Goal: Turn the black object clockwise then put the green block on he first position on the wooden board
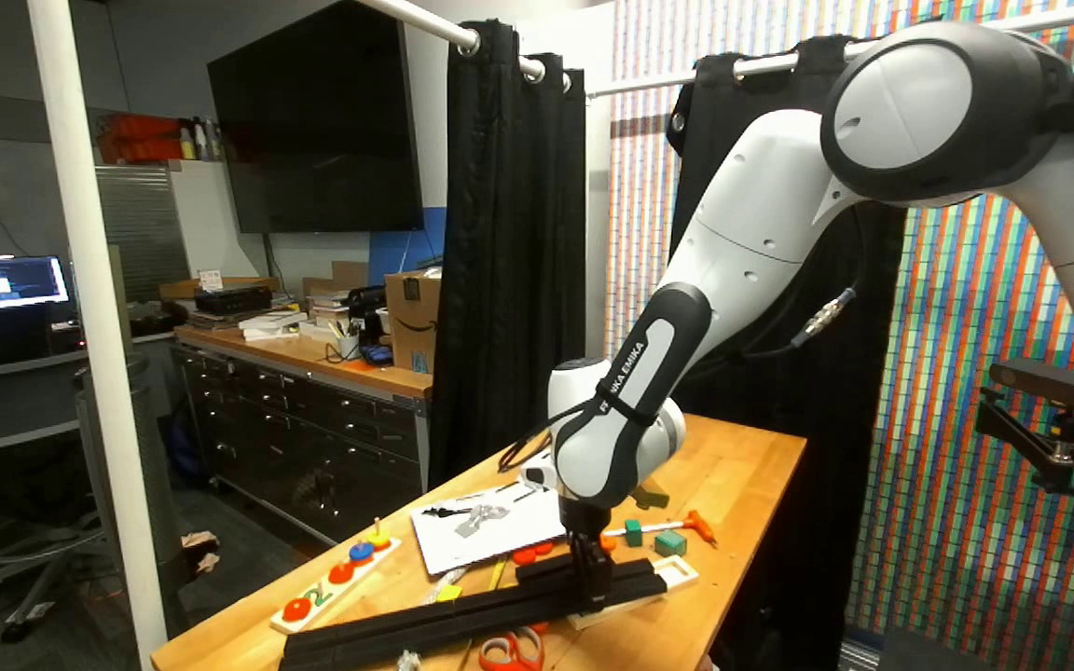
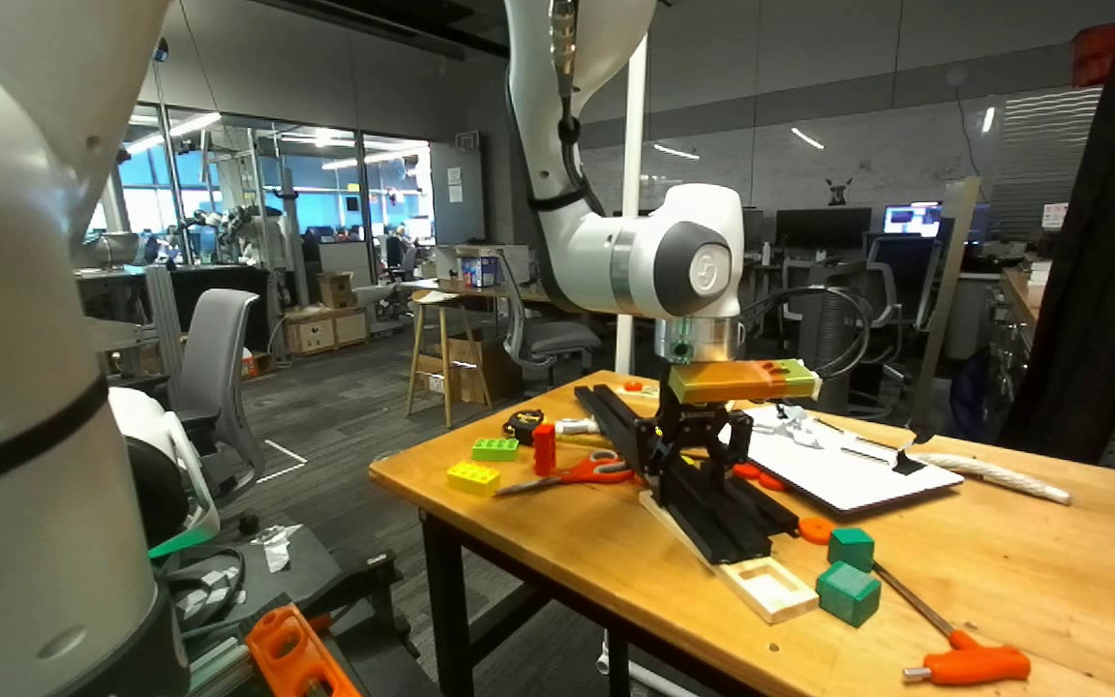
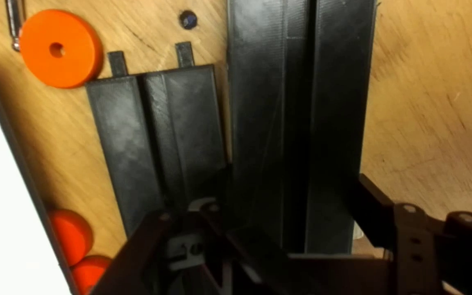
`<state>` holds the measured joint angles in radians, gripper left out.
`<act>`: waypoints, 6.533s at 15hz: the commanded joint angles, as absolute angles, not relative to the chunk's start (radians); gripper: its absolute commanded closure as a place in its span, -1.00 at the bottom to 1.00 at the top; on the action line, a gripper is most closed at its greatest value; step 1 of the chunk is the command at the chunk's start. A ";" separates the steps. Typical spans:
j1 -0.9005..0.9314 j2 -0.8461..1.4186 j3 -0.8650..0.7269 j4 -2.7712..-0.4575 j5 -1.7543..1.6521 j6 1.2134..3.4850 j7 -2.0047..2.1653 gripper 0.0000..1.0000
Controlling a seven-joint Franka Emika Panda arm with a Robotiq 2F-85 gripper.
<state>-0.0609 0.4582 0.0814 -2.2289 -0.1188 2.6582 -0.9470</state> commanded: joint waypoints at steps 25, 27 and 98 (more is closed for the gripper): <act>-0.054 0.372 0.202 -2.295 0.269 2.597 -0.565 0.08; -0.048 0.384 0.195 -2.303 0.261 2.639 -0.512 0.08; -0.026 0.501 -0.214 -2.108 0.066 2.646 0.518 -0.50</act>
<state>-0.0154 0.4800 -0.2157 -2.1481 0.0361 2.6711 0.5442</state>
